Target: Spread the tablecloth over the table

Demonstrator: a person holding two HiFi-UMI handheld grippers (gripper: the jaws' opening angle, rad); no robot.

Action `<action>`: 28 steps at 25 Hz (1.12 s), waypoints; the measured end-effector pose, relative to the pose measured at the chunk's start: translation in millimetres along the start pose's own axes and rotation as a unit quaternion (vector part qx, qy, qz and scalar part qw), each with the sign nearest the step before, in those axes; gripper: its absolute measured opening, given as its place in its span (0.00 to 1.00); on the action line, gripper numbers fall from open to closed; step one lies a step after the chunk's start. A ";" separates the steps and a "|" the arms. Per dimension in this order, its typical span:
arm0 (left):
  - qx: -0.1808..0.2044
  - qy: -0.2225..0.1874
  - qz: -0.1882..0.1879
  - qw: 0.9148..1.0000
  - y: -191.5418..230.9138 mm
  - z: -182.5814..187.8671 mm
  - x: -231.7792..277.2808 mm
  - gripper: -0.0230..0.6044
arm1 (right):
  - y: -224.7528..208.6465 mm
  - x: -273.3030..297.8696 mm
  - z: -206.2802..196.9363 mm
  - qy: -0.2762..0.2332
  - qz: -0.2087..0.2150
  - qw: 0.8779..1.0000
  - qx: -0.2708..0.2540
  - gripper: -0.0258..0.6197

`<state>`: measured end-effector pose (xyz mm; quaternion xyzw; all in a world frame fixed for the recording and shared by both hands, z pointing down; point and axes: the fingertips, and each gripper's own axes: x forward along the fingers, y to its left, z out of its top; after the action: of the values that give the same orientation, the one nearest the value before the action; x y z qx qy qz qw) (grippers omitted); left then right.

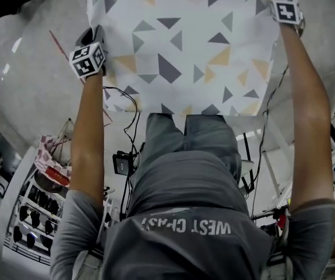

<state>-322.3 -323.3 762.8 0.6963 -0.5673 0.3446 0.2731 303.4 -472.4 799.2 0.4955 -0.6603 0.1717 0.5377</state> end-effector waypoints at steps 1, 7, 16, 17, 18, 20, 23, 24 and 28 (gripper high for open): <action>0.004 0.000 -0.003 1.000 -0.8 0.2 0.0 0.13 | 0.3 -2.9 -3.6 -0.003 -0.001 1.000 0.001 0.06; 0.015 0.010 -0.005 1.000 -3.9 -5.0 -0.1 0.22 | 19.8 -32.9 -15.0 -0.036 0.008 0.999 0.015 0.06; 0.048 -0.035 0.007 0.998 -12.0 12.8 -49.8 0.37 | 83.9 -151.5 14.2 -0.152 0.028 0.988 0.023 0.06; 0.052 -0.052 0.004 0.997 -14.8 21.0 -60.1 0.37 | 91.6 -170.8 18.7 -0.171 0.032 0.984 0.029 0.06; 0.055 -0.070 0.000 0.996 -18.5 29.8 -72.2 0.37 | 100.2 -190.8 22.2 -0.189 0.037 0.981 0.036 0.06; 0.059 -0.102 -0.014 0.993 -26.3 46.8 -101.7 0.37 | 118.9 -232.9 29.0 -0.220 0.046 0.973 0.043 0.06; 0.060 -0.155 -0.041 0.985 -38.2 73.8 -154.3 0.35 | 149.9 -299.2 47.9 -0.265 0.063 0.961 0.047 0.06; 0.064 -0.171 -0.050 0.982 -42.5 81.4 -172.7 0.35 | 161.3 -321.2 53.7 -0.280 0.072 0.956 0.049 0.06; 0.086 -0.243 -0.085 0.963 -67.7 121.8 -249.8 0.26 | 201.6 -411.4 78.6 -0.339 0.117 0.932 0.057 0.06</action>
<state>-265.0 -253.0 491.4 0.8256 -0.5234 0.1885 0.0946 63.4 -248.2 470.3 0.4735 -0.8456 0.0928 0.2285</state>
